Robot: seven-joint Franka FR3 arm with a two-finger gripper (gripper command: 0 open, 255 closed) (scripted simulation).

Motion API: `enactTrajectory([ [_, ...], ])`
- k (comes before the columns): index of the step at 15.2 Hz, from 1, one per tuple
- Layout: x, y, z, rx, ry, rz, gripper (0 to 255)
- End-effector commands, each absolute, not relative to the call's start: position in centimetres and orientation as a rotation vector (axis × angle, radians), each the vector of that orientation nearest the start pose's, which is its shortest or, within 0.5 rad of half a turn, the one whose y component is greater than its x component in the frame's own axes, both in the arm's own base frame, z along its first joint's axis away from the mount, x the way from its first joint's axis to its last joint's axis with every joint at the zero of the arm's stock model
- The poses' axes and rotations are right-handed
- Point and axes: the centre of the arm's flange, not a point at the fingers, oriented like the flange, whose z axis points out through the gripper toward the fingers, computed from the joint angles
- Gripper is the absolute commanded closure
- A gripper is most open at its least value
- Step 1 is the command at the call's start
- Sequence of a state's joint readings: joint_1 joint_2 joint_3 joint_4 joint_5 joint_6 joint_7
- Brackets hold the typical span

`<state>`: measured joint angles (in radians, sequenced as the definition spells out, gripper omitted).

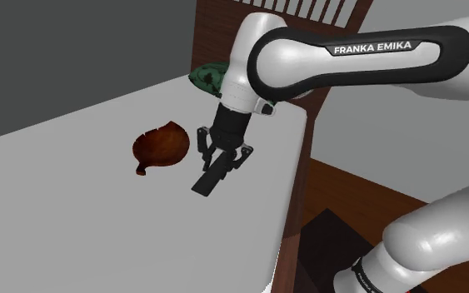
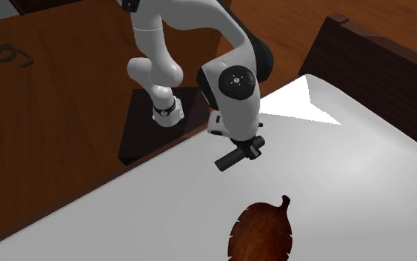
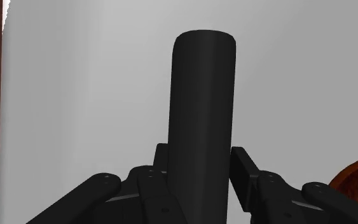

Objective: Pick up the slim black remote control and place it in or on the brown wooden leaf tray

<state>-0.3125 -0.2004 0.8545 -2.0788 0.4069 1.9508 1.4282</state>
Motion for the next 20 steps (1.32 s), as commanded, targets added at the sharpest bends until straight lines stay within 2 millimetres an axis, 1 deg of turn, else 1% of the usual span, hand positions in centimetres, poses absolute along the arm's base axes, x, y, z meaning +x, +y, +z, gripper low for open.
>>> enactTrajectory([
  [1, 44.7, 31.0, 48.6, -2.588, 1.493, 0.27, 255],
  [17, 65.5, 35.0, 47.8, -2.589, 1.493, 0.27, 255],
  [18, 66.5, 35.2, 47.8, -2.589, 1.493, 0.27, 255],
  [20, 66.5, 35.2, 46.7, -2.589, 1.493, 0.27, 255],
])
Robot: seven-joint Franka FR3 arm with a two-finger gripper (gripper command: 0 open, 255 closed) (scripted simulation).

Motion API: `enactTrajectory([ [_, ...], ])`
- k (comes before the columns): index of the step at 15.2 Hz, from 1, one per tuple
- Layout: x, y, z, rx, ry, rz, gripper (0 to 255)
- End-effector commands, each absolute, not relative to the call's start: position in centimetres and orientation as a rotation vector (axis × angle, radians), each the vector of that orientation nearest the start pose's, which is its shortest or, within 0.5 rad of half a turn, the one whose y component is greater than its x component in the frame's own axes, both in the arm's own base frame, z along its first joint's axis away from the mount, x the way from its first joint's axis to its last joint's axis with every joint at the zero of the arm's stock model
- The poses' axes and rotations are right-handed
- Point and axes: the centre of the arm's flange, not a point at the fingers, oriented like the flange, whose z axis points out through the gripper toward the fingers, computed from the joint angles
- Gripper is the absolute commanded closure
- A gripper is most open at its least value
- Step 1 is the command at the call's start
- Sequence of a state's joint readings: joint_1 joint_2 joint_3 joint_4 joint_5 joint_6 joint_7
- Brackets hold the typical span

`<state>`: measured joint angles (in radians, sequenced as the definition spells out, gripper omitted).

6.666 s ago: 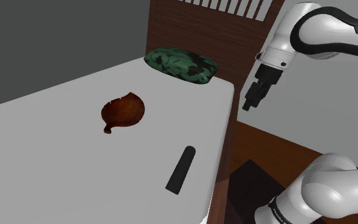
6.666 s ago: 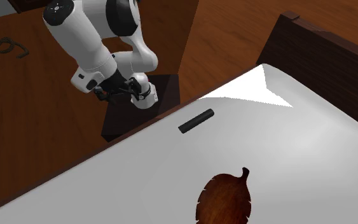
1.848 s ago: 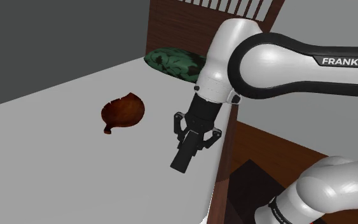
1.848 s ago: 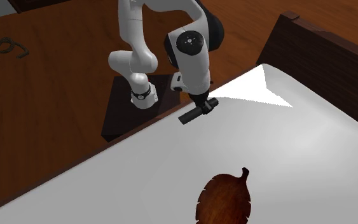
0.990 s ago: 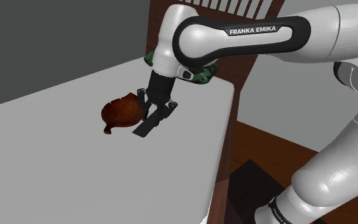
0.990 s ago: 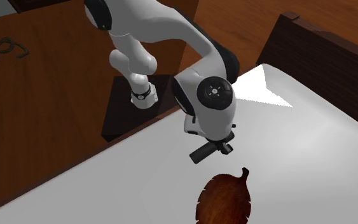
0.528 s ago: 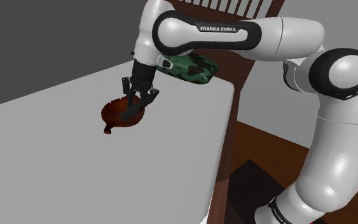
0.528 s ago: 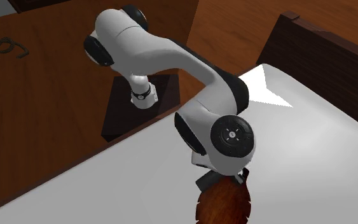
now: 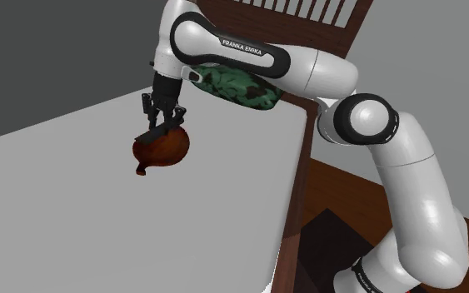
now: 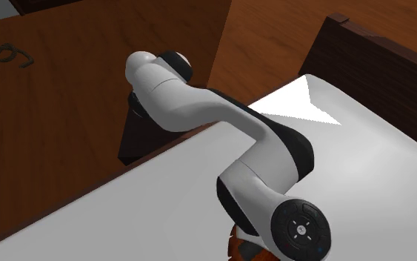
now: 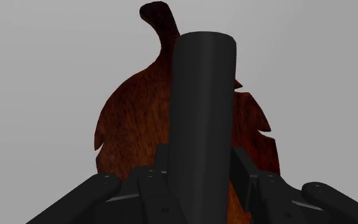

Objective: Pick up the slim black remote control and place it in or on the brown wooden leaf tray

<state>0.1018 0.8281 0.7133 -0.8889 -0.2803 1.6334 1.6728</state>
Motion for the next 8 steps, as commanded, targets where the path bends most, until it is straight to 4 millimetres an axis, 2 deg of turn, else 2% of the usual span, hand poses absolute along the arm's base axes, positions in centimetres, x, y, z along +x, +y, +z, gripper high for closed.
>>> enactTrajectory([
  [1, 66.5, 35.2, 46.2, -2.589, 1.493, 0.27, 255],
  [8, 66.5, 35.2, 42.5, -2.589, 1.493, 0.27, 255],
])
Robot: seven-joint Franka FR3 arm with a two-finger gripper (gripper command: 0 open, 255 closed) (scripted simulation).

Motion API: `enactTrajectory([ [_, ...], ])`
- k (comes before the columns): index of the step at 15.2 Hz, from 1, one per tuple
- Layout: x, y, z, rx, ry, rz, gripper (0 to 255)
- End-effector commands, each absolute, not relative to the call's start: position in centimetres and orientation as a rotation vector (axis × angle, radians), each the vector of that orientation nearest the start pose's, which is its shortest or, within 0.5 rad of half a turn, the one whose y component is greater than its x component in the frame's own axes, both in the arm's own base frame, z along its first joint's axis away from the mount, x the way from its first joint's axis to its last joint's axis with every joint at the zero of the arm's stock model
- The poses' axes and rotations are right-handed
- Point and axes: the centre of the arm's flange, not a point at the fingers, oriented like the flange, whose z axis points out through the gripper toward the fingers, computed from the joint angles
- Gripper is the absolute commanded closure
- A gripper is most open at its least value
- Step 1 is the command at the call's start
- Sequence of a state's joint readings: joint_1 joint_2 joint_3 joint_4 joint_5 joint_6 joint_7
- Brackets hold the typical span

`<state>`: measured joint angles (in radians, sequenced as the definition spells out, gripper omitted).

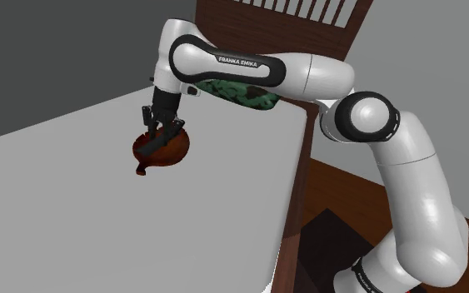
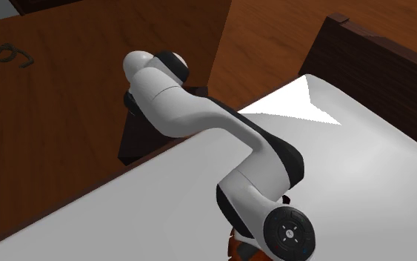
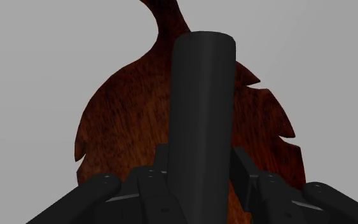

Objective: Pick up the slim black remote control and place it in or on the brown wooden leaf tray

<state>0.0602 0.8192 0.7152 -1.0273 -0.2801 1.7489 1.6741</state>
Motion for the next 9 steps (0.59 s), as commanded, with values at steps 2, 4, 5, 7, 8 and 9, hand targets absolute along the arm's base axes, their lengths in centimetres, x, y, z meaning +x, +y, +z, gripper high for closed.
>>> enactTrajectory([
  [2, 66.5, 35.18, 42.04, -2.588, 1.493, 0.27, 255],
  [4, 66.51, 35.18, 42.04, -2.589, 1.493, 0.27, 255],
  [5, 66.51, 35.18, 42.04, -2.589, 1.493, 0.27, 255],
  [7, 66.51, 35.18, 42.04, -2.589, 1.493, 0.27, 255],
  [8, 66.51, 35.18, 42.04, -2.589, 1.493, 0.27, 255],
  [9, 66.51, 35.18, 42.04, -2.589, 1.493, 0.27, 0],
])
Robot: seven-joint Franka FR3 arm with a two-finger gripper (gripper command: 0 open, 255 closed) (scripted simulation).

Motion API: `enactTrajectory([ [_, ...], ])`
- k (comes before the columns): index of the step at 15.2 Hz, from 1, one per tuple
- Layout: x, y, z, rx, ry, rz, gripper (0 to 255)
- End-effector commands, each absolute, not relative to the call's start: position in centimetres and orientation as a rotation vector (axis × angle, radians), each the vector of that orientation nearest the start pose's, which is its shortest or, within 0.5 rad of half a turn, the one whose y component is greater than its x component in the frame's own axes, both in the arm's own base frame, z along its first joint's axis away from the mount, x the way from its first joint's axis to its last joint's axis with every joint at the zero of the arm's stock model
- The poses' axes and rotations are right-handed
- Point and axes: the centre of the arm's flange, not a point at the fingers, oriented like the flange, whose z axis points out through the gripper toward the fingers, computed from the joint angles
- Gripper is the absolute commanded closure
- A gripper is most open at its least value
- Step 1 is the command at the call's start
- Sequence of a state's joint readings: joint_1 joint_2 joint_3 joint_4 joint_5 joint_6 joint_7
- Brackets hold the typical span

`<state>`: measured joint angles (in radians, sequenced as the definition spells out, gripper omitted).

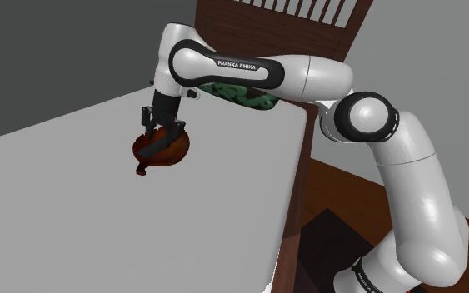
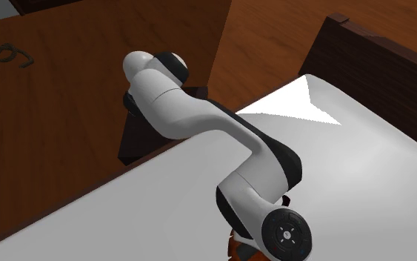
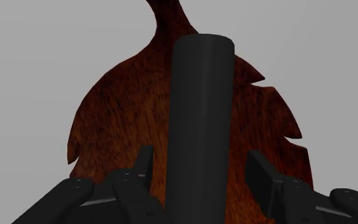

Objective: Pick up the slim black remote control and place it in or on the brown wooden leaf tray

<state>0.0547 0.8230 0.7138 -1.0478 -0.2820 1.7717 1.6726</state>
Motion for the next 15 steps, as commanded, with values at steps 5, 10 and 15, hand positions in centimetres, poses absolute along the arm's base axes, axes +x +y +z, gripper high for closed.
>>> enactTrajectory([
  [5, 66.5, 35.2, 42.0, -2.589, 1.493, 0.27, 0],
  [10, 66.9, 34.1, 46.9, -2.589, 1.493, 0.27, 0],
  [15, 66.9, 34.1, 46.9, -2.589, 1.493, 0.27, 0],
])
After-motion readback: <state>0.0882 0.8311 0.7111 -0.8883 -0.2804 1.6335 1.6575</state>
